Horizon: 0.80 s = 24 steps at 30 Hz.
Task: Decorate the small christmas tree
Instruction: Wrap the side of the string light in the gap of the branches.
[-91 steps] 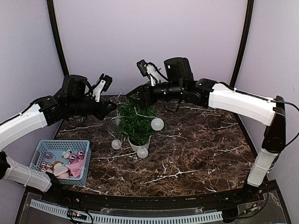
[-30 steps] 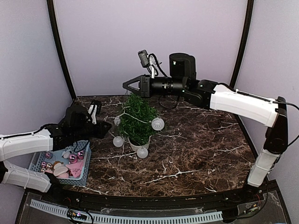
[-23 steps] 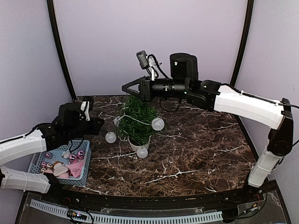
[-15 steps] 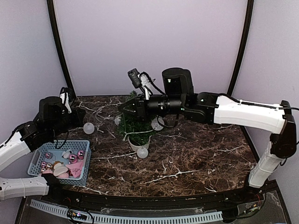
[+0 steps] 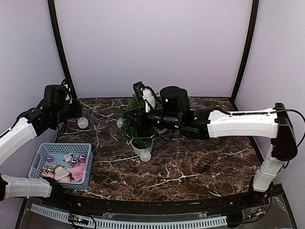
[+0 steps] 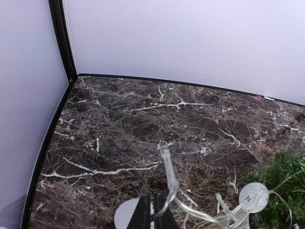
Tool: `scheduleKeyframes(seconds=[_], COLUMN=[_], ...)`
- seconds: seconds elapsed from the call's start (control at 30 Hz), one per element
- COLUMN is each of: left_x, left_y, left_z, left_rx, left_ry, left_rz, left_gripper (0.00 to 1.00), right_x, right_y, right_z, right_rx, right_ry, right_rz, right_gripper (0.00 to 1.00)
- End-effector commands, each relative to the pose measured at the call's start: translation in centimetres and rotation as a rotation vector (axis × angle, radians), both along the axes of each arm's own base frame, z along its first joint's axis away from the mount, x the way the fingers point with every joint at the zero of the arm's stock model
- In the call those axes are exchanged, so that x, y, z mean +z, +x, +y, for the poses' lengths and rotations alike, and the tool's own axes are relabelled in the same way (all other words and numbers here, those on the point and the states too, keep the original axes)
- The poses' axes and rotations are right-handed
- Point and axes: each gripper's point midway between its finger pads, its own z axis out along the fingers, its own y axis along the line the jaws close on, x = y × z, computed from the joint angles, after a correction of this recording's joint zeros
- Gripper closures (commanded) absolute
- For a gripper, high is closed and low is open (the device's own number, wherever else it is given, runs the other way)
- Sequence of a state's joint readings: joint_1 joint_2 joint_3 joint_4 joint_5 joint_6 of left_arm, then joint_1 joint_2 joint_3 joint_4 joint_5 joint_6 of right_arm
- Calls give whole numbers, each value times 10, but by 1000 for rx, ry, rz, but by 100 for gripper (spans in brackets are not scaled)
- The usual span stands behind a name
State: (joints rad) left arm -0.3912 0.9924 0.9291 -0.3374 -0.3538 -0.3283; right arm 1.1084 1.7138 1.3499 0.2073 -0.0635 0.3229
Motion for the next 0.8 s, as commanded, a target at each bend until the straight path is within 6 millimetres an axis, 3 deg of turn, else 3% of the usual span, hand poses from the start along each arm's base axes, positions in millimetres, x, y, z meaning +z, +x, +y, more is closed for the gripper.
scheduleKeyframes(seconds=[0.0,0.27,0.6,0.77], left_x=[28,44,67,81], left_y=[24,66,136,160], left_z=[-1,0,-39,-58], left_rx=[-33,-61,-245,-322], left_ry=[-2,-19,-55,-78], left_rz=[-75,-114,-152,-206], left_gripper=[100,100,100,100], right_x=[13,9,23,27], right_y=[17,32,53,58], right_z=[6,23,17,18], right_rx=[-92,-124,-237,-249], right_ry=[95,96,104,90], right_rz=[-54,-71,-120,-153], right_gripper=[100,100,100,100])
